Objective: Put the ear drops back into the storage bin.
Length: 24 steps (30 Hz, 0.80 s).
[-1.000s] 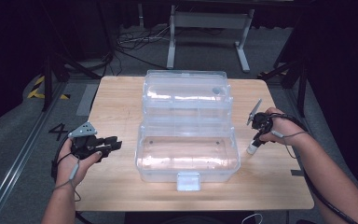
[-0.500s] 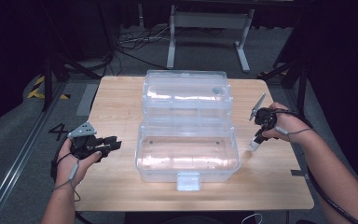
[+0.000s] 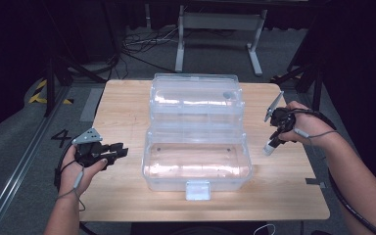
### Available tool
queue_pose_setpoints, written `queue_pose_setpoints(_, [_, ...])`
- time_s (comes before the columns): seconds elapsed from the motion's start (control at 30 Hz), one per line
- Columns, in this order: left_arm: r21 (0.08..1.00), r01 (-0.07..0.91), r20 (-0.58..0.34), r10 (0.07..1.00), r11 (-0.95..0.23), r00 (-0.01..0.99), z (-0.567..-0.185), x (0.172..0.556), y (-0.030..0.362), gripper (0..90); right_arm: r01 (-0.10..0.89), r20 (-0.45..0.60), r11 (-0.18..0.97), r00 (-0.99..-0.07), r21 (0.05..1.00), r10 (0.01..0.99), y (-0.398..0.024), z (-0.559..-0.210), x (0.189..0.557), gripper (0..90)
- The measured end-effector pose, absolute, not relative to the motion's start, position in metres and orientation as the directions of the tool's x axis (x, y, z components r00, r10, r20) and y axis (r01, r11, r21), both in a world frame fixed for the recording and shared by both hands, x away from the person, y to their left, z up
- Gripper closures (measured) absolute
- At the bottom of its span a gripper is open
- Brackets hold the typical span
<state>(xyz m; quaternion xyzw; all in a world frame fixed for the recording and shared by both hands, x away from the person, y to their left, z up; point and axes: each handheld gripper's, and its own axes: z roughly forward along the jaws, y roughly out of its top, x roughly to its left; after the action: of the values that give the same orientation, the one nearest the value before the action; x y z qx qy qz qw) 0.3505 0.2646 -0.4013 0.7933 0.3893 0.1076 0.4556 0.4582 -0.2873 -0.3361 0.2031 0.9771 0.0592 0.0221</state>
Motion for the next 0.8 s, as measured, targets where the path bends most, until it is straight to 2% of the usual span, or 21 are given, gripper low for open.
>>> queue_pose_setpoints(0.8, [0.804,0.520,-0.185,0.710,-0.288,0.680,-0.403,0.351,0.262,65.0,0.286,-0.041,0.943,-0.954,0.168,0.297,-0.251,-0.292,0.426,71.0])
